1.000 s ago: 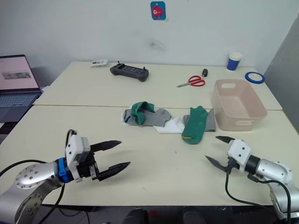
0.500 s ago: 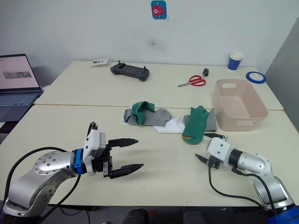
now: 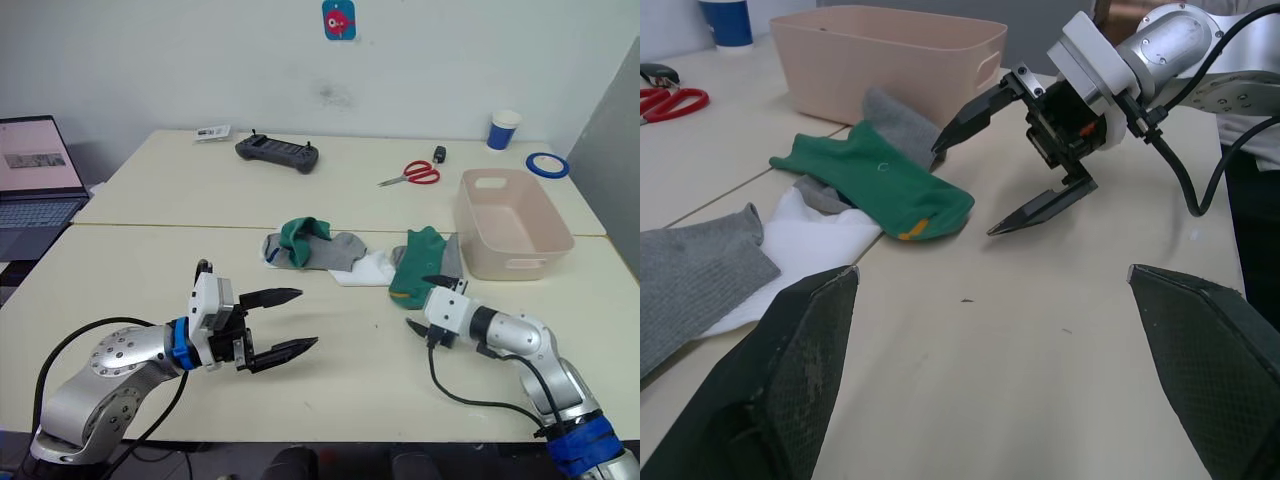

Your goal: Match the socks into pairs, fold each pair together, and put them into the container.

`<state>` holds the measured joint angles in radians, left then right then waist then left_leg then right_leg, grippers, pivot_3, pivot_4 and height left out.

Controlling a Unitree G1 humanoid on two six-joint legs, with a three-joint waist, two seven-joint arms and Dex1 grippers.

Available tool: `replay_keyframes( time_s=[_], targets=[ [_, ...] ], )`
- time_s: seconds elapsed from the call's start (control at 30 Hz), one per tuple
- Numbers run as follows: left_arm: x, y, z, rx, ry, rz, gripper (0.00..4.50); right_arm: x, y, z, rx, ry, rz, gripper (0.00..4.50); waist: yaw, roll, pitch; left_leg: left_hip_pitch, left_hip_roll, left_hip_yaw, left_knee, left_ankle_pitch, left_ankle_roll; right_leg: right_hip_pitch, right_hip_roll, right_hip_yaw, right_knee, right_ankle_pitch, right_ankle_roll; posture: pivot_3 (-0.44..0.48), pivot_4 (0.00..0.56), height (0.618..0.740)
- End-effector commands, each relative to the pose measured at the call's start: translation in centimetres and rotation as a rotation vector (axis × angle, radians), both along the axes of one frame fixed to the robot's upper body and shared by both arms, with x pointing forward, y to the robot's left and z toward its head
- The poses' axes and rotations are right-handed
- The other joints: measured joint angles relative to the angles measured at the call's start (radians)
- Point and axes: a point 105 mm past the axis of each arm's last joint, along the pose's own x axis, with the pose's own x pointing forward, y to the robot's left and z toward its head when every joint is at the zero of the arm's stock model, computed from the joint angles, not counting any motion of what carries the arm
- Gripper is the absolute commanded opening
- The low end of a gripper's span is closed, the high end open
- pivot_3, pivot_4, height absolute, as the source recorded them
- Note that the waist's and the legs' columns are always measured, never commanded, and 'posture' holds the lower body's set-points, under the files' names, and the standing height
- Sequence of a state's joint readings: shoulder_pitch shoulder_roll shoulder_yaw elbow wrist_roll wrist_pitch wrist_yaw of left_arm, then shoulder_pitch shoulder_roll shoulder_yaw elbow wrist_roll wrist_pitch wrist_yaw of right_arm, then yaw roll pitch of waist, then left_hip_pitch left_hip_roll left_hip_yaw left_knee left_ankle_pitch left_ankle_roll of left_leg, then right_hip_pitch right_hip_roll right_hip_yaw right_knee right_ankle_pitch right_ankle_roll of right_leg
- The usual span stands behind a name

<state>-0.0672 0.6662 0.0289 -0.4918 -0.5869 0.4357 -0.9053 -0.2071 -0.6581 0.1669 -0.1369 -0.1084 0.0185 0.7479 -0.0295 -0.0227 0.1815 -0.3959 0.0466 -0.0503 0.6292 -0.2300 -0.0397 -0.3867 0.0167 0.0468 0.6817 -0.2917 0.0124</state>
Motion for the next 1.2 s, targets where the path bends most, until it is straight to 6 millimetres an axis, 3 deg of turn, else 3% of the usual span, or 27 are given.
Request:
replay_keyframes(
  time_s=[0.03,0.4,0.43,0.67,0.87,1.2],
  targets=[
    [-0.1,-1.2,0.8,-0.015,-0.029,-0.034,4.5,0.5,0.5,0.6,-0.016,-0.042,0.008,4.07,0.0,0.0,0.0,0.0,0.0,0.0,0.0,0.0,0.0,0.0,0.0,0.0,0.0,0.0,0.0,0.0,0.15,0.74],
    [0.1,-0.9,1.3,0.001,-0.034,-0.04,4.5,0.7,1.3,-0.2,-0.067,-0.032,0.077,0.19,0.0,0.0,0.0,0.0,0.0,0.0,0.0,0.0,0.0,0.0,0.0,0.0,0.0,0.0,0.001,0.0,0.15,0.74],
    [0.3,-0.6,1.4,0.008,-0.037,-0.025,4.5,0.7,1.5,-0.1,-0.069,-0.034,0.091,0.03,0.0,0.0,0.0,0.0,0.0,0.0,0.0,0.0,0.0,0.0,0.0,0.0,0.0,0.0,0.001,0.0,0.15,0.74],
    [1.8,3.8,2.3,0.089,-0.071,0.112,4.5,-1.1,4.3,1.7,-0.009,0.047,0.248,0.03,-0.001,0.0,0.0,0.0,0.0,-0.001,0.0,0.0,0.0,0.0,0.0,-0.001,0.0,0.0,0.0,0.0,0.15,0.74],
    [1.0,6.6,3.6,0.099,-0.035,0.188,4.5,-4.4,9.6,1.9,0.049,0.214,0.417,0.03,-0.003,0.0,0.0,0.0,0.001,-0.002,0.0,0.0,0.0,-0.001,-0.001,-0.001,0.0,0.0,0.0,0.0,0.15,0.74],
    [-2.2,8.8,3.1,0.118,0.081,0.296,4.5,-4.7,19.3,-0.4,0.176,0.39,0.449,0.03,-0.003,0.0,0.0,0.0,0.002,-0.003,0.0,0.0,0.0,-0.001,-0.002,-0.002,0.001,-0.001,-0.001,0.0,0.15,0.74]
  ],
)
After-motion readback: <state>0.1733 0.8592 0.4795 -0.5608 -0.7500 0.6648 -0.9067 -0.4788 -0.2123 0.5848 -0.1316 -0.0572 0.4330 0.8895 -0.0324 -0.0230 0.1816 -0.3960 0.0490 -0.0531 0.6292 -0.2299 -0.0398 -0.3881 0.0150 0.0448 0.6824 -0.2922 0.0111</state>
